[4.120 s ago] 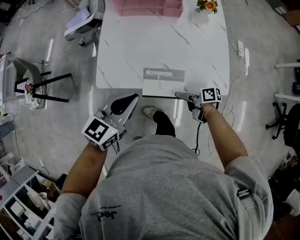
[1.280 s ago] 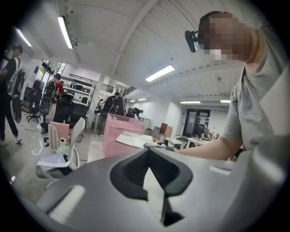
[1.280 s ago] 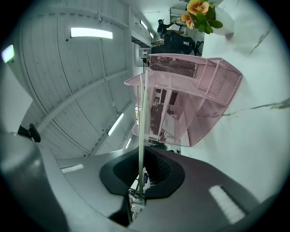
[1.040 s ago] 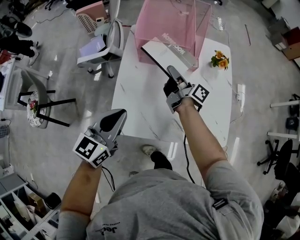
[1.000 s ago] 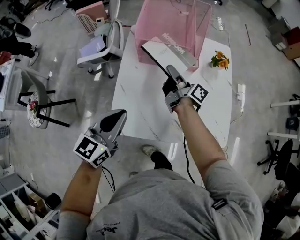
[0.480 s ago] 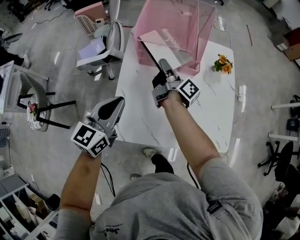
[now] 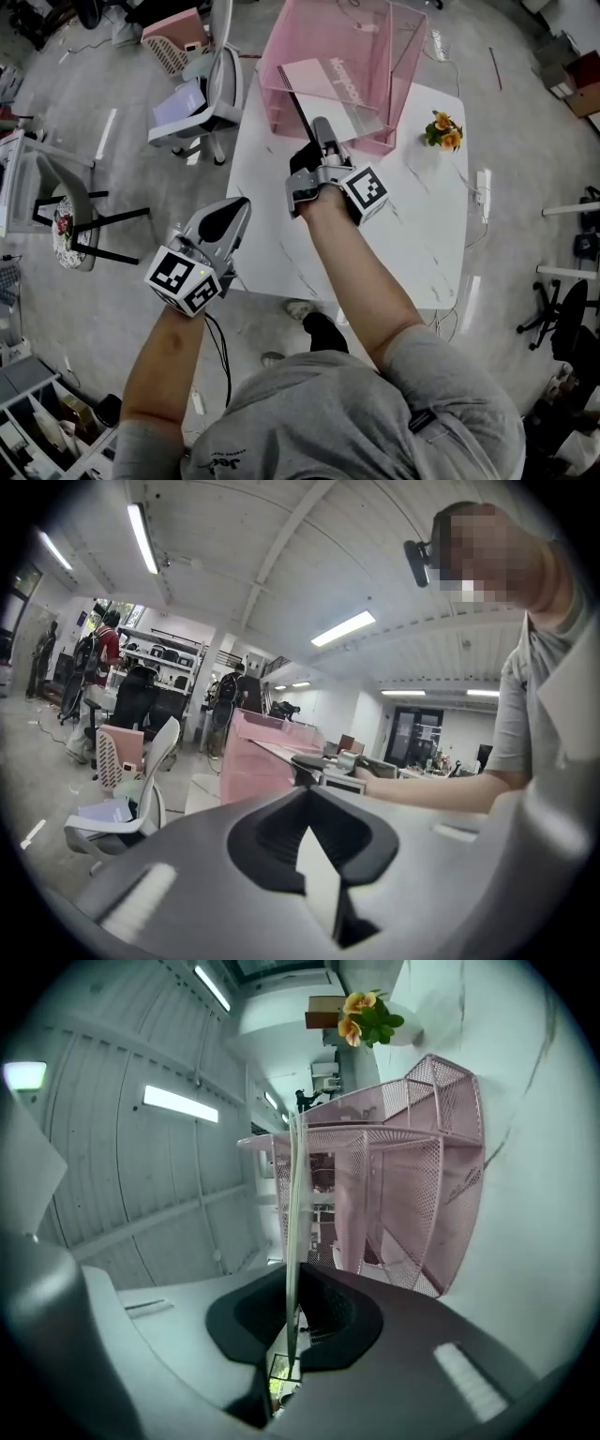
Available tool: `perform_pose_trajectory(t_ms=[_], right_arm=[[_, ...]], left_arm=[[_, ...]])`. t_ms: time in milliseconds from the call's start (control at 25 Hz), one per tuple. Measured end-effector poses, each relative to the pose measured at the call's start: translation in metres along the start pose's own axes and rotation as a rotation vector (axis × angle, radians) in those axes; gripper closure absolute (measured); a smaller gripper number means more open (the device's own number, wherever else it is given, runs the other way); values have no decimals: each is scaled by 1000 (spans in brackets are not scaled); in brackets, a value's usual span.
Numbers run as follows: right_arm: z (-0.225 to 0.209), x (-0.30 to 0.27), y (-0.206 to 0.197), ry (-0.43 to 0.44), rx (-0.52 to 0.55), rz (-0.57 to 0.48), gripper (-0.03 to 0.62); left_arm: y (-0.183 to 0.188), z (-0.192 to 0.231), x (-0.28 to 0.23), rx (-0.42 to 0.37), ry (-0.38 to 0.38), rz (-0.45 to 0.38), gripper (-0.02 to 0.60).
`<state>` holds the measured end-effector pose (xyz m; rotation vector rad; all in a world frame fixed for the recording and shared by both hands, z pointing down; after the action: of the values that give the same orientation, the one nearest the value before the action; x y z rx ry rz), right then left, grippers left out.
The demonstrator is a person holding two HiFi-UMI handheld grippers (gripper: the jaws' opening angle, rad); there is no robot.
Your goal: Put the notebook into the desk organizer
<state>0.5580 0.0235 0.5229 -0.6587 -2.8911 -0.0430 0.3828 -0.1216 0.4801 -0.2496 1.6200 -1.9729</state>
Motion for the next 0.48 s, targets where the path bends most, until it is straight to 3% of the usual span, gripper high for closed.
perform_pose_trajectory(t_ms=[200,480], right_arm=[[-4,-19,1,-29,-30,-47,583],[-14,-46,6,-88,6,-48,583]], left_arm=[[-8,2,3,4,10,12,525],[-10,6,14,3,31,16,525]])
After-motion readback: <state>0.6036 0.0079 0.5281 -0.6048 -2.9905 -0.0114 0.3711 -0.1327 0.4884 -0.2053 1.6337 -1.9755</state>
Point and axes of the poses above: the fingertips, and each gripper's own axes: x backward along the fingers, z to its left, y out of its top, the point moved 3 cm from there along x, backward along the fingers, and after that the axes turned 2 degrees about y, right-handed, at the moved point
